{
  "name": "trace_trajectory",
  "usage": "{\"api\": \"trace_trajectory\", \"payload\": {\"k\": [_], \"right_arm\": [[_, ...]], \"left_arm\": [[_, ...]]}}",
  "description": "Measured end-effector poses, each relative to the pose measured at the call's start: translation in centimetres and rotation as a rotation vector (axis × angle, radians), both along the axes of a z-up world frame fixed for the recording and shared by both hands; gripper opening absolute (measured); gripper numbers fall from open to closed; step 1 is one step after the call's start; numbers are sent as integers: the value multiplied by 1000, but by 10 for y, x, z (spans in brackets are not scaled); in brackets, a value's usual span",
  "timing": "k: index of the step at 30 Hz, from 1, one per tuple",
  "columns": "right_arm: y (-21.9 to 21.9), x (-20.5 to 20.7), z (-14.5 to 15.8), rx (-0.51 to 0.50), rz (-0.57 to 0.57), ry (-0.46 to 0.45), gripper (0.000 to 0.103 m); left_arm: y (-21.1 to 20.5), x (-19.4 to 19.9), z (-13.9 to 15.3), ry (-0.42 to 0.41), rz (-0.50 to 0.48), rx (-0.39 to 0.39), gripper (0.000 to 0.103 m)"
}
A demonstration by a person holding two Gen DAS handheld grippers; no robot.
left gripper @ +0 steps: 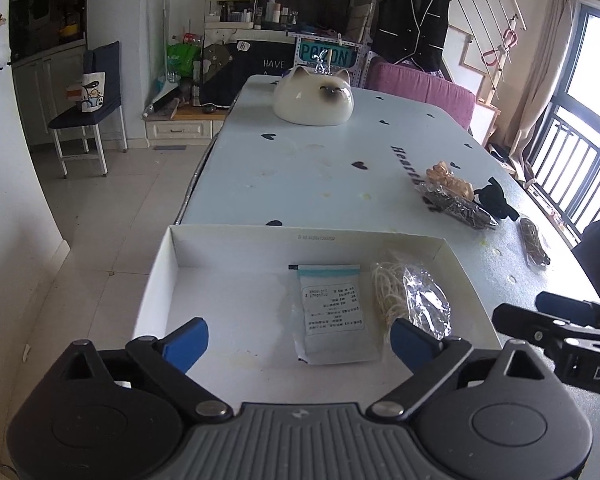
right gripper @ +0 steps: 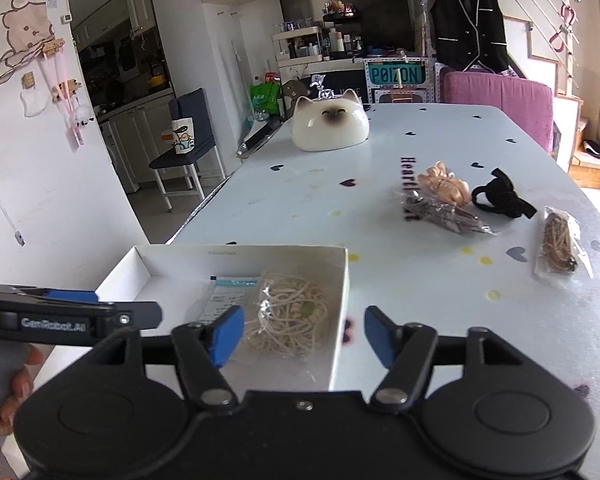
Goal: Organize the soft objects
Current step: 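Move both tools away from the box toward the bagged cords on the table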
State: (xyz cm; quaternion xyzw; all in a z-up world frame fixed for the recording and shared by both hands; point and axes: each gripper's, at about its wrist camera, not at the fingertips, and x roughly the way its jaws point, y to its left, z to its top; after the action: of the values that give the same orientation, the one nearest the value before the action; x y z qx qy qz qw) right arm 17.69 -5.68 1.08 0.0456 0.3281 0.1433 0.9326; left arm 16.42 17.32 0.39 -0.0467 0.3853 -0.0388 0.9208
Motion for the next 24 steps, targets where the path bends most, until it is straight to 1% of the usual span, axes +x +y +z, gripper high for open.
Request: {"api": "trace_trajectory", "payload": {"k": [6, 8, 10, 16, 24], "right_arm": [[-8, -6, 2, -26, -34, -22, 81], [-12, -8, 3, -30, -41, -25, 87], [-14, -11, 4, -34, -40, -31, 95], [-20, -17, 6, -44, -42, -48, 103], [-22, -27, 8, -90, -30, -72, 103]], "left_arm": [[2, -10, 3, -18, 12, 16, 103], [3, -13, 4, -21, 21, 21, 103], [3, -16, 4, -26, 28, 31, 103], [1, -29, 8, -48, 31, 62, 103], [-3, -44, 16, -71, 35, 71, 103]]}}
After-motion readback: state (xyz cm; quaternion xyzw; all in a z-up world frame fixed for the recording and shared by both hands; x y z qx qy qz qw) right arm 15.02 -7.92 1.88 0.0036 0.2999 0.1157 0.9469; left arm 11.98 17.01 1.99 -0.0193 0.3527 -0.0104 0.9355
